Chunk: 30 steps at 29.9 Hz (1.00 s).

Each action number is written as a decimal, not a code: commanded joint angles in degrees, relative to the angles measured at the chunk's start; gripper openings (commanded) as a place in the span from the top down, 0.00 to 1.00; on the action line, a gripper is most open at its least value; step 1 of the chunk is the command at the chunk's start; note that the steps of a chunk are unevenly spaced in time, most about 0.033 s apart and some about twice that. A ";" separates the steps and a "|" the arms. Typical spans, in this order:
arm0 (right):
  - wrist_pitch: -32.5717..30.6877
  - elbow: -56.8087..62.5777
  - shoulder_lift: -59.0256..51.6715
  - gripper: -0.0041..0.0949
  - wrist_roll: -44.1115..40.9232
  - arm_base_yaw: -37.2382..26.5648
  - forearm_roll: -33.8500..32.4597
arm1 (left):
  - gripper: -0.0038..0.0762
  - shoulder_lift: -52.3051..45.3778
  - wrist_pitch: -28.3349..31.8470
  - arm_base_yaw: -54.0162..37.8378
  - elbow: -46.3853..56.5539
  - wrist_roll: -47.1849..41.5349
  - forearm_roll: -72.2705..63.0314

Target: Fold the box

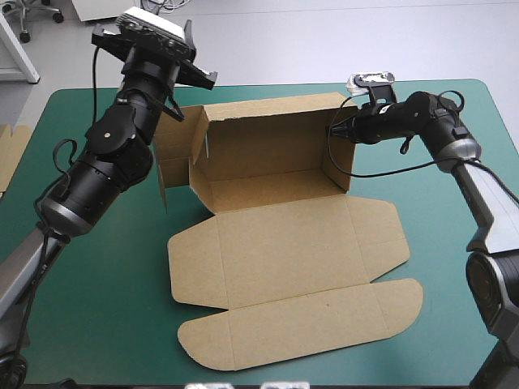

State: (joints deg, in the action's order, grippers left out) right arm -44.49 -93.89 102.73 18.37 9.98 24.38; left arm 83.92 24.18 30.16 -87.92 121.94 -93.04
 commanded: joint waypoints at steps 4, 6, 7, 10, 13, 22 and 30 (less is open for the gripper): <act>1.34 -2.97 -2.51 0.97 -1.44 -0.10 1.57 | 0.54 -1.33 -6.93 -4.22 -2.08 -0.12 -4.41; 0.84 -2.97 -2.27 0.97 -1.86 -0.10 1.57 | 0.54 -0.03 -7.50 -4.87 -2.08 -0.12 -0.76; 0.29 -2.97 -2.27 0.97 -1.99 -0.10 1.69 | 0.54 0.68 -6.97 -5.60 -2.08 -0.12 1.74; -1.63 -2.97 -2.12 0.97 -2.87 -0.10 1.69 | 0.56 2.30 -3.70 -8.32 -2.08 -0.12 6.41; -3.57 -2.97 -2.03 0.97 -3.95 -0.10 0.39 | 0.60 3.37 -3.56 -13.07 -2.08 -0.12 8.80; -10.73 -2.97 -2.03 0.97 -5.91 -0.10 -4.19 | 0.61 4.02 0.45 -26.48 -1.97 -0.12 -9.67; -14.60 -6.01 -2.14 0.97 -6.78 -0.10 -7.59 | 0.61 4.65 6.68 -32.33 5.64 -0.23 -10.71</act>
State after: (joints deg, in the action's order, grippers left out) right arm -56.17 -96.65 103.50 12.21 9.99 17.89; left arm 90.66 30.56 -0.93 -83.51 122.13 -100.90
